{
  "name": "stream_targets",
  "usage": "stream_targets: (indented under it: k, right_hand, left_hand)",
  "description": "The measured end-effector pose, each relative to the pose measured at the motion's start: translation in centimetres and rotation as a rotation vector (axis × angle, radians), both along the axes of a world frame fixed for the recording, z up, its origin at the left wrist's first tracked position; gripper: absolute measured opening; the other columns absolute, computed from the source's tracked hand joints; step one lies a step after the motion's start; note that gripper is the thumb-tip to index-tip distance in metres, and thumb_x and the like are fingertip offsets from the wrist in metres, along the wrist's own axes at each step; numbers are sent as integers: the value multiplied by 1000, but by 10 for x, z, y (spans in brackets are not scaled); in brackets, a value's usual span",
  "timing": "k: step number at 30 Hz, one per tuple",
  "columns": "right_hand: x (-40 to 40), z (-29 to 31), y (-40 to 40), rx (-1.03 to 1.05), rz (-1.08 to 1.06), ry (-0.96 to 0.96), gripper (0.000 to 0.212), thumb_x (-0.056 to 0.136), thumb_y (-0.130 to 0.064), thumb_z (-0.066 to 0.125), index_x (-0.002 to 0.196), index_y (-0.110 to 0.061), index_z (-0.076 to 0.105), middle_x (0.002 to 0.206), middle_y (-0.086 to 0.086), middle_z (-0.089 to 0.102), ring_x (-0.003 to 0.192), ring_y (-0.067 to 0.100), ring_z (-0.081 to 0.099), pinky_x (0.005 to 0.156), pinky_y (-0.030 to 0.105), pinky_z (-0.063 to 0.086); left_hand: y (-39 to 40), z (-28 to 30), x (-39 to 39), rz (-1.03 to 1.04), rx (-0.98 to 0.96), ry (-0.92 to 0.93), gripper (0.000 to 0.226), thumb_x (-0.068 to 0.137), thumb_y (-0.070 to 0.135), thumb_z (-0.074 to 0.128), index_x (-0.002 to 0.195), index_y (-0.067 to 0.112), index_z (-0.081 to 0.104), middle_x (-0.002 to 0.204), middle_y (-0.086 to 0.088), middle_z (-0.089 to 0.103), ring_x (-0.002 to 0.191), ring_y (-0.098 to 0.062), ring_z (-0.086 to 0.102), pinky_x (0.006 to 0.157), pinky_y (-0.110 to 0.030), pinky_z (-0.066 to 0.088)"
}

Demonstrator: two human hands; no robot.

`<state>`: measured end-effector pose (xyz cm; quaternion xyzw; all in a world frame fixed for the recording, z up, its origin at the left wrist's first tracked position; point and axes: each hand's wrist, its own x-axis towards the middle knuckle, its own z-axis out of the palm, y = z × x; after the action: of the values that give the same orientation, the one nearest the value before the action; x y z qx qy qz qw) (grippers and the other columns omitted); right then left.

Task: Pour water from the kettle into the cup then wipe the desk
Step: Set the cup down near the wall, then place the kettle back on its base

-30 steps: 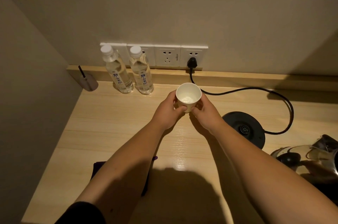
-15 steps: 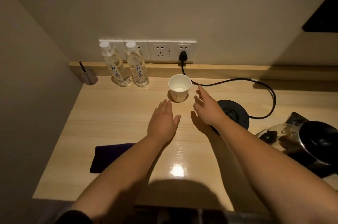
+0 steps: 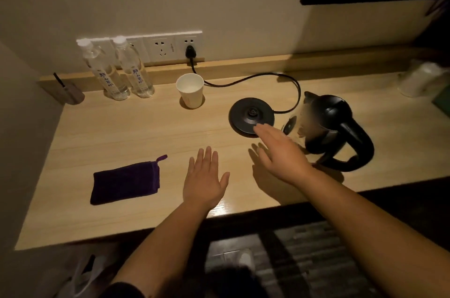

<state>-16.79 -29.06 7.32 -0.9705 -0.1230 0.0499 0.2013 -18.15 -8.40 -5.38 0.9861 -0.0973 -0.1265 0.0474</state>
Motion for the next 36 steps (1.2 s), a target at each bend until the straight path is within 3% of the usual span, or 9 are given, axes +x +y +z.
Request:
stream_targets:
  k: [6,9,15,21,26,29,33,36]
  right_hand:
    - [-34,30,-26,-193,2,-194,49,93,-20,53,141,-11,43,149,8,40,141,26,28,113,38,21]
    - [-45,41,-58,-247,-104,-304,45,91,-23,56,134,-12,51,144,7,46,140,26,31,113,40,23]
    - [-61,44,-126,-298,-374,-259,60,88,-37,59,140,-15,40,146,7,43,138,24,32,114,41,26]
    - [-54,37,-140,-133,-462,-57,74,87,-42,63,146,-17,27,137,7,51,119,26,52,93,37,43]
    - [-42,27,-134,181,-591,0,61,87,-40,64,137,-19,37,119,6,61,103,24,60,81,36,52]
    - [-37,20,-129,351,-662,-6,53,86,-37,65,130,-18,43,113,1,59,101,19,58,80,33,52]
    - [-34,13,-120,417,-691,-74,45,87,-33,64,125,-17,45,104,-3,56,95,15,55,64,20,43]
    - [-30,13,-113,464,-698,-116,44,88,-32,64,125,-18,46,105,-2,56,95,14,54,65,19,42]
  left_hand:
    - [0,-1,0,-1,-17,-65,75,94,59,6,154,13,6,162,-8,-2,148,-25,-7,119,-45,-1]
    - [0,-1,0,-16,-12,-77,75,94,58,5,154,12,8,162,-9,1,148,-27,-4,119,-46,2]
    - [1,-1,1,-16,-16,-99,74,95,57,8,153,10,11,162,-11,4,148,-28,-1,119,-46,3]
    - [2,0,1,0,-7,-101,74,95,57,9,153,11,12,162,-10,4,148,-27,-1,119,-45,2]
    - [0,4,0,4,8,-97,75,94,57,7,154,12,10,162,-9,2,148,-26,-2,119,-44,1]
    - [1,5,-1,10,10,-94,75,94,58,6,154,12,8,162,-8,0,148,-26,-4,119,-44,0]
    - [2,5,0,16,-23,-89,75,94,58,8,154,12,7,162,-8,0,148,-25,-6,119,-43,-1]
    - [2,3,0,18,-39,-89,76,94,58,9,154,12,8,162,-8,0,148,-24,-6,119,-43,-1]
